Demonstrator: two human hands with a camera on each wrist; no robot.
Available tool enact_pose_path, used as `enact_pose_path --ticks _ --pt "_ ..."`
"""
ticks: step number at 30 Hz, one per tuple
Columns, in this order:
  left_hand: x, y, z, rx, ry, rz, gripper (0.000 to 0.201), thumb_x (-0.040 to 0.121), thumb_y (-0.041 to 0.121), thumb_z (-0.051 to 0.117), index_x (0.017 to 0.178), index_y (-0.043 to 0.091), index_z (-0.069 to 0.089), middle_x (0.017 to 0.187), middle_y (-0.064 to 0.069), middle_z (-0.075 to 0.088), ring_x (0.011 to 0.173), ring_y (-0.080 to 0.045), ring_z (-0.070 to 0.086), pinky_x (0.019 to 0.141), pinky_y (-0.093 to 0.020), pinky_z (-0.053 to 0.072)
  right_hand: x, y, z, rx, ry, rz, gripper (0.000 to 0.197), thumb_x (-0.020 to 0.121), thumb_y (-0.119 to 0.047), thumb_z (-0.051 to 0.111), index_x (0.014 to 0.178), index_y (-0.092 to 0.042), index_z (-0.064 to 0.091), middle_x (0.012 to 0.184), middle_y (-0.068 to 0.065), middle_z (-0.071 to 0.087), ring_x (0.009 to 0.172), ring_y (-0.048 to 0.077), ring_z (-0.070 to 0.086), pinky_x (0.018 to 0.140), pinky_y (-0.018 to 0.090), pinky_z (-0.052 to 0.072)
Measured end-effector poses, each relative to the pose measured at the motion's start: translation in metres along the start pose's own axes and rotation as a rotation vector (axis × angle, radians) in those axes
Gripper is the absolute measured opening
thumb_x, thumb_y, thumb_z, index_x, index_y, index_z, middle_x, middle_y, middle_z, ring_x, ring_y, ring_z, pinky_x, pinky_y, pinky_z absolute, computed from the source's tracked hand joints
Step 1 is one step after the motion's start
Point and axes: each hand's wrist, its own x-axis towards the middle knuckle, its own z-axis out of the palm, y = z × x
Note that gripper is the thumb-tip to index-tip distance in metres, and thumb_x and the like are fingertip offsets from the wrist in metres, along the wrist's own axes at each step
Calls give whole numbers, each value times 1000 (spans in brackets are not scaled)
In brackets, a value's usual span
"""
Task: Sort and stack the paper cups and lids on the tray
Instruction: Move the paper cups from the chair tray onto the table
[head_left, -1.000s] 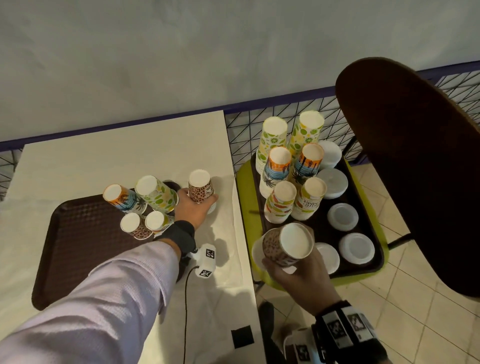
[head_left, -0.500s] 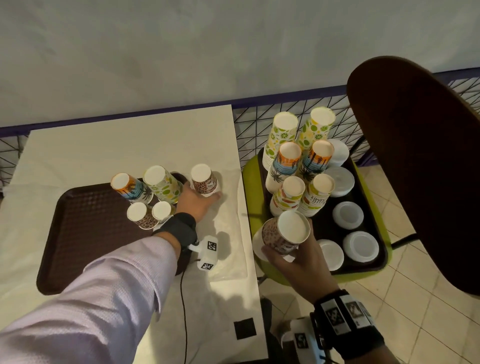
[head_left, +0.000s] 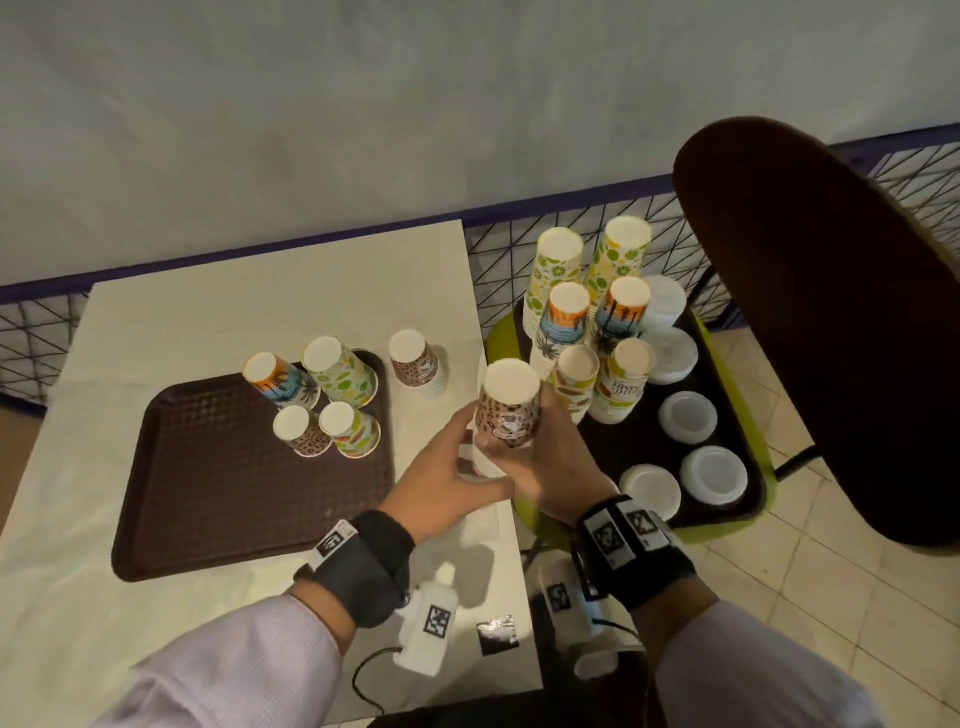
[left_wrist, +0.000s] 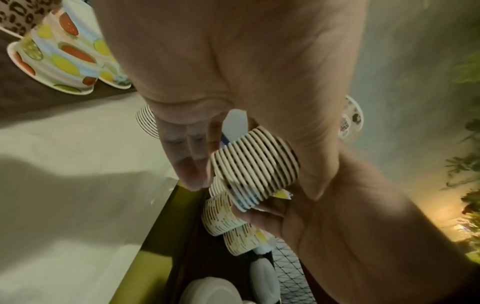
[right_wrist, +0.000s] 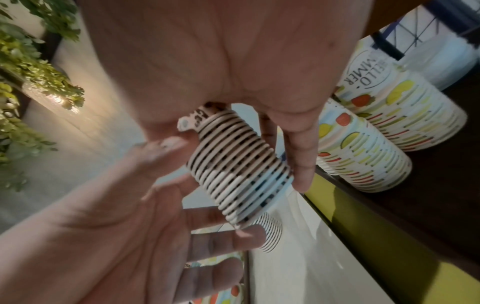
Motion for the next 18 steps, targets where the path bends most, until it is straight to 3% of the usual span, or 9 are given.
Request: enact_pose_path --ticks 3,5,8,12,15,18 --pt "7 0 -5 13 71 -22 87 67 55 80 146 40 48 128 18 66 101 -6 70 89 -27 58 8 -7 2 -43 -40 23 69 78 -54 76 131 -25 43 119 1 53 116 21 51 99 46 48" --pt "11 -1 -9 -1 112 -65 83 62 54 79 140 39 53 122 17 69 97 -7 71 89 -30 59 9 -12 3 -69 -80 39 61 84 -46 74 131 -20 45 120 3 51 113 19 48 98 38 46" --pt "18 -6 -9 -90 172 -131 76 61 47 80 132 40 56 116 13 71 94 -19 74 87 -49 63 13 -17 5 -76 -173 49 63 89 -44 70 141 -20 43 133 7 50 116 15 48 89 20 40" --pt "30 -17 -8 -209 250 -205 75 58 51 85 126 35 60 110 8 73 95 -16 70 89 -57 60 22 -20 -3 -193 -228 80 63 93 -44 63 147 -20 41 134 8 47 124 21 49 104 34 42" --pt "41 -30 -11 -214 340 -222 71 60 50 90 122 39 59 114 16 73 104 -11 69 99 -52 58 21 -22 -27 -332 6 -56 51 91 -32 65 138 -18 50 127 5 45 109 22 55 97 40 49" --pt "57 -45 -16 -210 386 -254 70 77 33 91 135 36 53 126 12 68 117 -15 64 107 -49 53 21 -21 -55 -407 277 -189 36 87 -20 68 122 -13 59 123 6 49 111 25 53 93 35 49"
